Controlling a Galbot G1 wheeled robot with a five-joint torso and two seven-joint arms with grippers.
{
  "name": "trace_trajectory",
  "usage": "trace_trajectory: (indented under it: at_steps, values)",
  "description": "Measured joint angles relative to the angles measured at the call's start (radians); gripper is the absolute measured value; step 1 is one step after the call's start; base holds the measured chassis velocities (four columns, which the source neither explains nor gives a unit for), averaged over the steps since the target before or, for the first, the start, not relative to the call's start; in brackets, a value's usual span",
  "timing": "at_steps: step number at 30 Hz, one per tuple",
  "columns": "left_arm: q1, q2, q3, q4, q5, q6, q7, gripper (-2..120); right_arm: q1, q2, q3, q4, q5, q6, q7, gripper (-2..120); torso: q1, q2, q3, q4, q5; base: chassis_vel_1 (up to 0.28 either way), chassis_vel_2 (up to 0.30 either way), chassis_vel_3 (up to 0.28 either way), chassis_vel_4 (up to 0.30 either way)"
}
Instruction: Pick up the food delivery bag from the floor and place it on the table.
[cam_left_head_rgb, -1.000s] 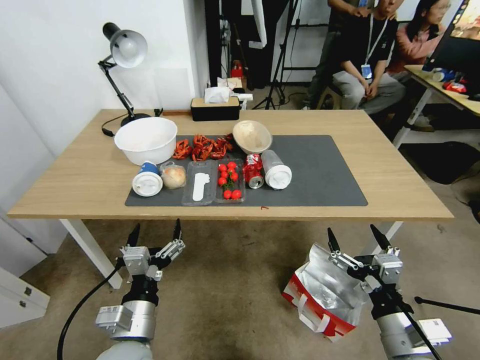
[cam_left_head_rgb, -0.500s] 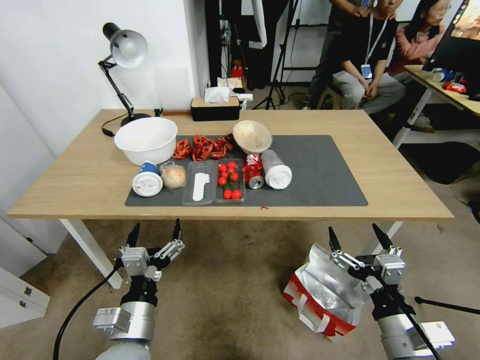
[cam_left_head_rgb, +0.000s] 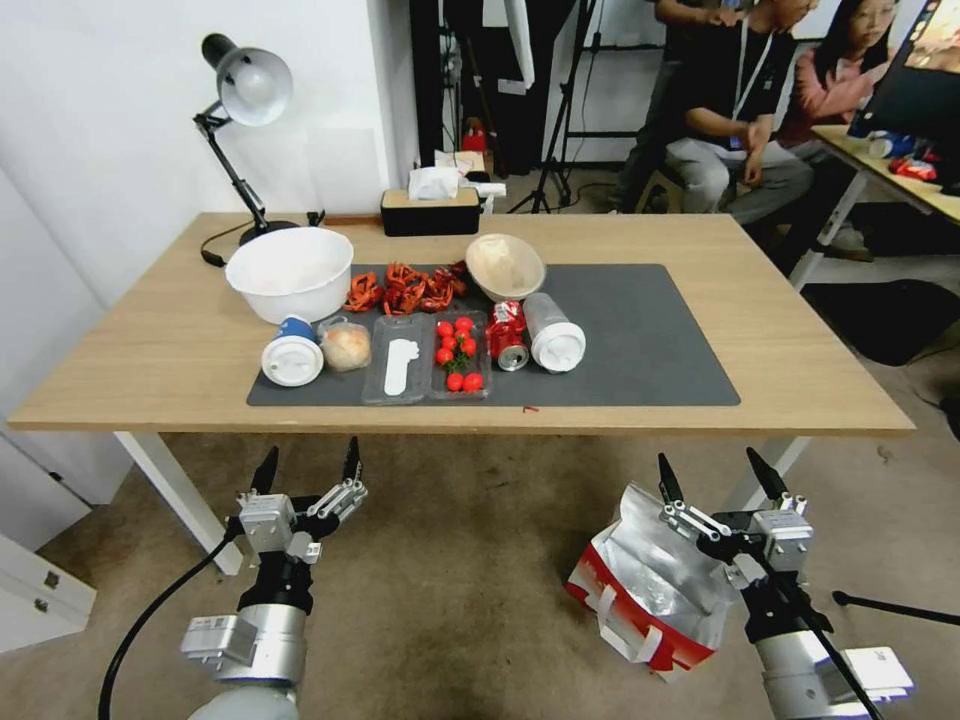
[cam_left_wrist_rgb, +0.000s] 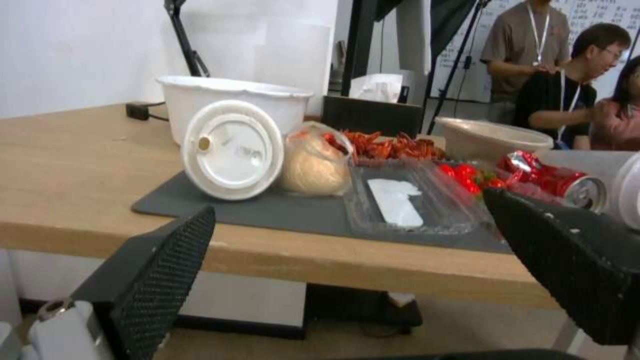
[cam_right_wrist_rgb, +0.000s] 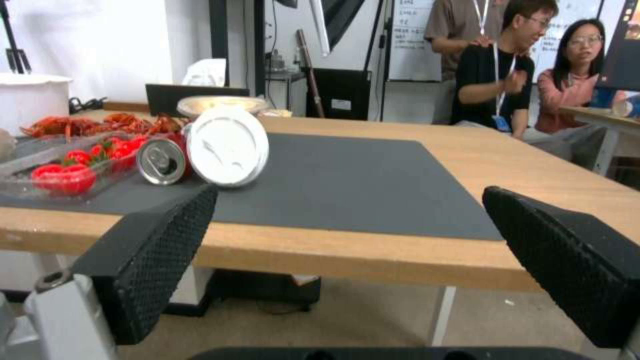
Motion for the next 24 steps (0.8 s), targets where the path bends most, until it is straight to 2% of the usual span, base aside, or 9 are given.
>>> trace_trajectory:
  at_steps: [24]
  values:
    - [-0.009,-0.001,-0.007,0.012,0.003,-0.002,0.001,100,0.010,-0.002,-0.002,-0.021,0.002,-0.004,-0.007,100,-0.052,-0.121,-0.069,0.0000,0.0000,0.000,0.000,0.000,0.000]
